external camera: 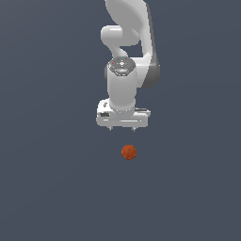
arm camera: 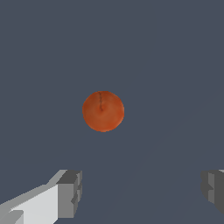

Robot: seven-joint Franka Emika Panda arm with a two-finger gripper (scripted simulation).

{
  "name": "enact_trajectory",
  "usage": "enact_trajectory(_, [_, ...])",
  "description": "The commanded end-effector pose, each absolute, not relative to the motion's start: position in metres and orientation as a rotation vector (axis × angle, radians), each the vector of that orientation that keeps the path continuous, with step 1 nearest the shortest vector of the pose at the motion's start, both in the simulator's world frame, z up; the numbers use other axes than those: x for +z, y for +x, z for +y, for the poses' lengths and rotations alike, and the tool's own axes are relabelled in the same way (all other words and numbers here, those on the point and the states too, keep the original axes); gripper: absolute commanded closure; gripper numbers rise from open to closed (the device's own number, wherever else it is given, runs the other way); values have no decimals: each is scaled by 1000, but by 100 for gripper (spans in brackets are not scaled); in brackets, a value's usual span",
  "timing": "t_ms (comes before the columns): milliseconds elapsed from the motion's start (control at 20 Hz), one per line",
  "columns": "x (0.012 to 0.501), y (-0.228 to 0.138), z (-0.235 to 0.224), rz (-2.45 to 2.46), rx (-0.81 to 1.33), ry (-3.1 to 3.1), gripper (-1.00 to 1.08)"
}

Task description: Pick up the object and move it to a goal position.

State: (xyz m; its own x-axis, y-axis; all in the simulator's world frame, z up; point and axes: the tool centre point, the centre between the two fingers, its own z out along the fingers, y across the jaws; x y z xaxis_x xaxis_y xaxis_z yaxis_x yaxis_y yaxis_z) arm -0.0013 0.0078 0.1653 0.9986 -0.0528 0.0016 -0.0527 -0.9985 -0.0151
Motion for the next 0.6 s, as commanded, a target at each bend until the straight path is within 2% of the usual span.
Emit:
enact_trajectory(0, [165, -1, 8, 83, -3, -3125, -92])
enact_trajectory(550, [170, 3, -3, 132, 0, -3132, -92])
